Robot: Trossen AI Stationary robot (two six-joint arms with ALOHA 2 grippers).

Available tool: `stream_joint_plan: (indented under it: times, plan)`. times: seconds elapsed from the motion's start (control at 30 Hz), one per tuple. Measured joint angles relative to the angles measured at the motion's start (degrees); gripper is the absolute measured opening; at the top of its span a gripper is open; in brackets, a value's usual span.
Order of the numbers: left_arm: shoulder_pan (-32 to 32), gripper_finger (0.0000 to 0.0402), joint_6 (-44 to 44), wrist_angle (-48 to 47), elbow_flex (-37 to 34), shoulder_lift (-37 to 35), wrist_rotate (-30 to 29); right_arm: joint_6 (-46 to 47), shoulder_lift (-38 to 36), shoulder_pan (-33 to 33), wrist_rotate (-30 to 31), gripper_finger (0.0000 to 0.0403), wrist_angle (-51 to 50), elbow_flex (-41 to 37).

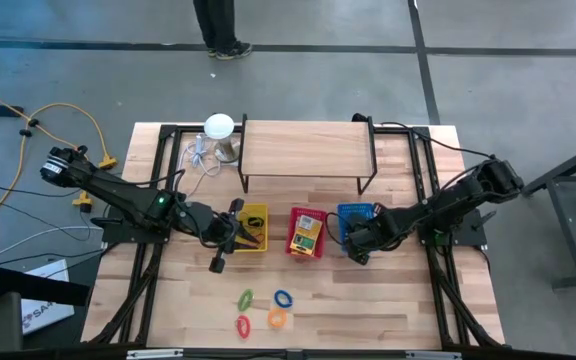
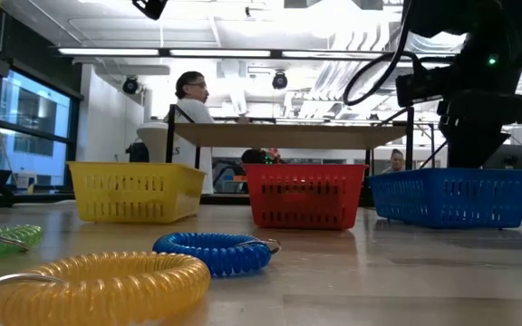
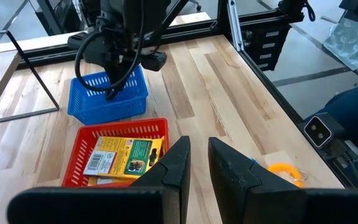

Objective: Pick & Place Office Desk Supplies
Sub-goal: Put the black spiral keychain into the blue bin

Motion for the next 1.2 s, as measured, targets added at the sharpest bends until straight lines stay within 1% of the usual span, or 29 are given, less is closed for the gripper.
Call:
stream_joint_plan:
  times: [1.2]
  plan:
    - [0.0,0.0054,0.0,0.0,0.0,0.0,0.0,-2.6,0.0,0.0,-0.1,0.0039,1.4,-0.1]
